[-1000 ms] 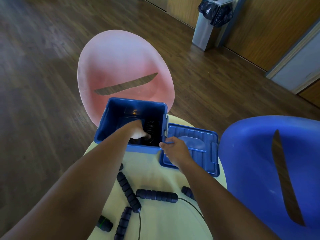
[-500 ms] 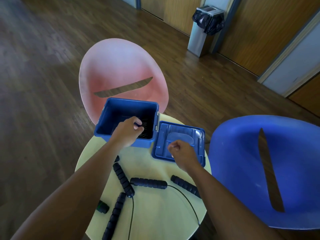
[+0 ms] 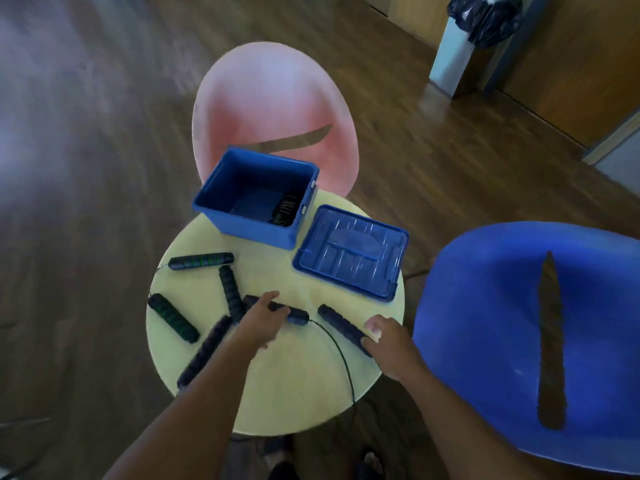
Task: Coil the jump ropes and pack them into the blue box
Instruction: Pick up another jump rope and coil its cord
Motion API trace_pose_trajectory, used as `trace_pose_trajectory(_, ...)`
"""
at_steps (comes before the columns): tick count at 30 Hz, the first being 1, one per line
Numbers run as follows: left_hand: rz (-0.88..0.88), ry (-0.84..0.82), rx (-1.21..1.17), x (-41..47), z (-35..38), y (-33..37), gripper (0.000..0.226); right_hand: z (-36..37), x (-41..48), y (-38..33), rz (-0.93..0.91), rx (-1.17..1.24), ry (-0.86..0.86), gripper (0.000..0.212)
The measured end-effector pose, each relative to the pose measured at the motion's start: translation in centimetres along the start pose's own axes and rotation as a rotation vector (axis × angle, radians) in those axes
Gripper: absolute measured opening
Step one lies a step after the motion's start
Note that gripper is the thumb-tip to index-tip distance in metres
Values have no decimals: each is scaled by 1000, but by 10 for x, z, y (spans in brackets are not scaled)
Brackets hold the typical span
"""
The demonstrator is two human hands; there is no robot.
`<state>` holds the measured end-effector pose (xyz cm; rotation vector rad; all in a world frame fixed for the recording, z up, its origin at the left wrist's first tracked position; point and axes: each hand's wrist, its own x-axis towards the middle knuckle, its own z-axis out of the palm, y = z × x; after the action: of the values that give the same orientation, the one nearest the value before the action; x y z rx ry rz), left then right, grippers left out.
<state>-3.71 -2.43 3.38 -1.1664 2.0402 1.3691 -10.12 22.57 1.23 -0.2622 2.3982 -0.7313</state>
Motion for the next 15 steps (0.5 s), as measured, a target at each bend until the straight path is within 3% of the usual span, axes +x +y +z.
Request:
trace_pose_trajectory(5,-33,109,55,8,33,-10,53,10,6,23,-85,-145,-56,32)
trace_pose_trajectory(10,34,269,-99,9,47,-11,19,21,11,38,-130,-116,-43,31)
trace_pose_trajectory(15,147,292,-148,-19,49,-11,6,18,1,40,-22,104,-88,21)
